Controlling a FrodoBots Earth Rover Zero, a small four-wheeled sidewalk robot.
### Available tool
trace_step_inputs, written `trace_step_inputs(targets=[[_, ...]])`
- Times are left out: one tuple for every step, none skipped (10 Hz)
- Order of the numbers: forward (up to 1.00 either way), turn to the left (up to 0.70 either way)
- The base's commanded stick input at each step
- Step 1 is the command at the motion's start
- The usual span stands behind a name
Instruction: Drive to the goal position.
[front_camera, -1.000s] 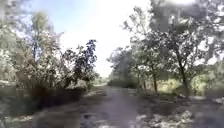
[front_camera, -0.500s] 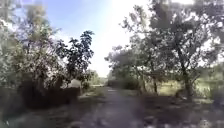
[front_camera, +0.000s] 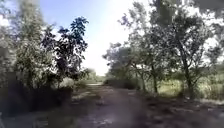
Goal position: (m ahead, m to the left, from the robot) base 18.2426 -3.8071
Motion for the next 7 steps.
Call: trace_step_inputs(targets=[[0.70,0.00],[0.70,0.00],[0.70,0.00],[0.70,0.00],[0.70,0.00],[0.70,0.00],[0.70,0.00]])
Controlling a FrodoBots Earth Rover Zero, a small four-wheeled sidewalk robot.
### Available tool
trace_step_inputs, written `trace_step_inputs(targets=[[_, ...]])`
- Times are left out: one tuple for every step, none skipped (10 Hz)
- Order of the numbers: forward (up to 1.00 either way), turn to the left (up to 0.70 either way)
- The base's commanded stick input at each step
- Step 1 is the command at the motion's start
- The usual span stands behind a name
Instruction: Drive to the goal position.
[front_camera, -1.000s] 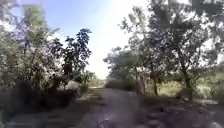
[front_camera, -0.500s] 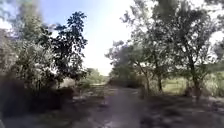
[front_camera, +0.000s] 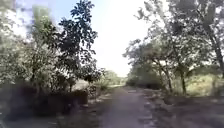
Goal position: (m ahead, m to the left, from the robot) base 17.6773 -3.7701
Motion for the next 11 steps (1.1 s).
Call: trace_step_inputs(targets=[[0.70,0.00],[0.70,0.00],[0.70,0.00],[0.70,0.00],[0.70,0.00],[0.70,0.00],[0.70,0.00],[0.70,0.00],[0.70,0.00],[0.70,0.00],[0.70,0.00]])
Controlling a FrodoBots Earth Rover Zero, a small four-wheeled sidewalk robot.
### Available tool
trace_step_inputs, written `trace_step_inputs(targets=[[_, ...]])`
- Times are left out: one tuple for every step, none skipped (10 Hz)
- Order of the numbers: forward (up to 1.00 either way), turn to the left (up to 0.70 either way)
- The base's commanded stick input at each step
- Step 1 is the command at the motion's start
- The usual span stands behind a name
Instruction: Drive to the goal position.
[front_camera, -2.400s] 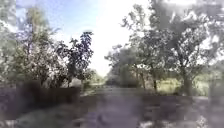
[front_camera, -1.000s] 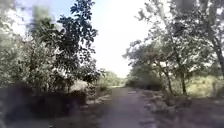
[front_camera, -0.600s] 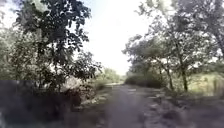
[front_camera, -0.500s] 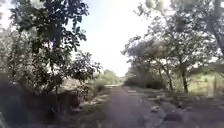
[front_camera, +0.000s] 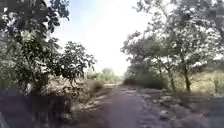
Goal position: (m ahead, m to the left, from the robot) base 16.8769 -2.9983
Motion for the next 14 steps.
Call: trace_step_inputs(targets=[[0.70,0.00],[0.70,0.00],[0.70,0.00],[0.70,0.00],[0.70,0.00],[0.70,0.00],[0.70,0.00],[0.70,0.00],[0.70,0.00],[0.70,0.00],[0.70,0.00],[0.70,0.00],[0.70,0.00],[0.70,0.00]])
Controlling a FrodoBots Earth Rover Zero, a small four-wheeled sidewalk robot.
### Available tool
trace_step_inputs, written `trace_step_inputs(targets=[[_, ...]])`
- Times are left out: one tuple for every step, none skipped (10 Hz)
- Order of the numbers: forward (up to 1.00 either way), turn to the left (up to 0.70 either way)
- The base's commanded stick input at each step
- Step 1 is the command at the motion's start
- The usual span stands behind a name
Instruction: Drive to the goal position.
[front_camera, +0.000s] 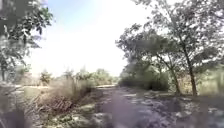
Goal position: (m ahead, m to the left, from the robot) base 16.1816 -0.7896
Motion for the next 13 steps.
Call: trace_step_inputs(targets=[[0.70,0.00],[0.70,0.00],[0.70,0.00],[0.70,0.00],[0.70,0.00],[0.70,0.00],[0.70,0.00],[0.70,0.00],[0.70,0.00],[0.70,0.00],[0.70,0.00],[0.70,0.00],[0.70,0.00]])
